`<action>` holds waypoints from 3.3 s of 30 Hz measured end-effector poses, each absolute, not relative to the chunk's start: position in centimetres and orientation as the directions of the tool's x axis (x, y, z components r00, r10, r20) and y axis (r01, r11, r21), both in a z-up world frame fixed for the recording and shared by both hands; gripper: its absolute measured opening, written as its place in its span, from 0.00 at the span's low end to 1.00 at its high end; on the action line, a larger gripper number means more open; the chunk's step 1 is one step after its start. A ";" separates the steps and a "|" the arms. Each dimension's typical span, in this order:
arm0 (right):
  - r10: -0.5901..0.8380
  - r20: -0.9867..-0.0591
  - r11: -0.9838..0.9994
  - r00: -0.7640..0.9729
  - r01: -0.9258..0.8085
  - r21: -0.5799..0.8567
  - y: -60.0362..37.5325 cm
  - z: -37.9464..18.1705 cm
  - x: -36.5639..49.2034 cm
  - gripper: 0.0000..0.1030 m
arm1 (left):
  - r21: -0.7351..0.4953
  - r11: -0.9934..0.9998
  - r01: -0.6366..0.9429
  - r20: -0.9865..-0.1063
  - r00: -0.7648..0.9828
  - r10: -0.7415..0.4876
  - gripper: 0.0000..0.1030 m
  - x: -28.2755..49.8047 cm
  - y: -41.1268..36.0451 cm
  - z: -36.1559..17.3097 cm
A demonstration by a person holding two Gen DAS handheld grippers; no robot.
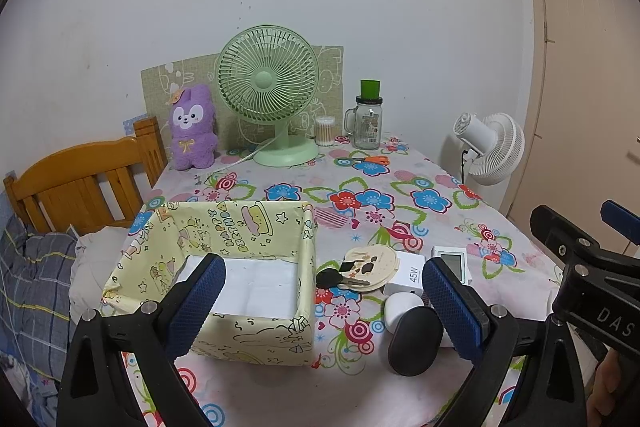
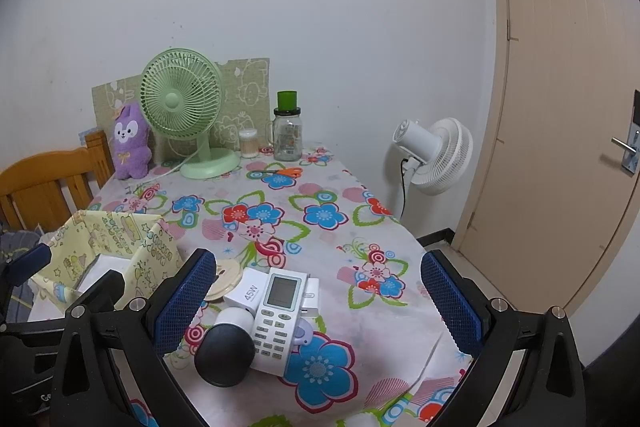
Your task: Organize rigid objects
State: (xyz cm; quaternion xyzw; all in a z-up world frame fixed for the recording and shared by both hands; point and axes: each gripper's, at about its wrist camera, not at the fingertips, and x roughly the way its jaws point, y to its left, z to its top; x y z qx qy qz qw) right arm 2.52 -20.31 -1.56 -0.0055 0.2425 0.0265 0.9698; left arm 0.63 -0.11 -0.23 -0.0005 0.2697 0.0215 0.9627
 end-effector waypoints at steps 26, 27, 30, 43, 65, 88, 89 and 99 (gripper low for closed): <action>0.044 -0.477 0.998 0.878 -0.057 -0.012 -20.0 -1.9 2.8 1.00 | -0.018 0.999 -0.032 -0.527 0.850 0.018 0.97 1.0 -0.9 -1.2; 0.043 -0.476 0.998 0.878 -0.056 -0.014 -20.0 -1.9 2.8 1.00 | -0.018 0.999 -0.030 -0.529 0.849 0.016 0.97 1.0 -1.0 -1.2; 0.043 -0.476 0.998 0.878 -0.056 -0.013 -20.3 -2.0 2.8 1.00 | -0.026 0.999 -0.023 -0.534 0.845 0.006 0.97 1.2 -1.4 -1.4; 0.040 -0.491 0.999 0.870 -0.053 -0.013 -22.0 -3.2 3.7 1.00 | -0.033 0.999 0.011 -0.567 0.823 -0.028 0.95 2.3 -3.9 -2.6; 0.069 -0.599 0.998 0.797 -0.060 0.036 -23.3 -8.0 7.4 0.97 | -0.017 1.000 0.019 -0.664 0.747 -0.025 0.93 5.9 -5.8 -7.3; 0.121 -0.691 0.992 0.712 -0.104 0.067 -21.3 -12.2 9.3 0.96 | 0.032 0.998 0.060 -0.709 0.704 -0.020 0.87 5.8 -7.0 -10.9; 0.128 -0.696 0.992 0.707 -0.109 0.071 -21.2 -12.4 9.4 0.96 | 0.031 0.998 0.062 -0.708 0.705 -0.022 0.87 5.8 -7.0 -11.0; 0.158 -0.730 0.986 0.665 -0.142 0.084 -19.3 -13.9 10.5 0.88 | 0.031 0.998 0.062 -0.701 0.713 -0.023 0.89 5.6 -6.8 -11.1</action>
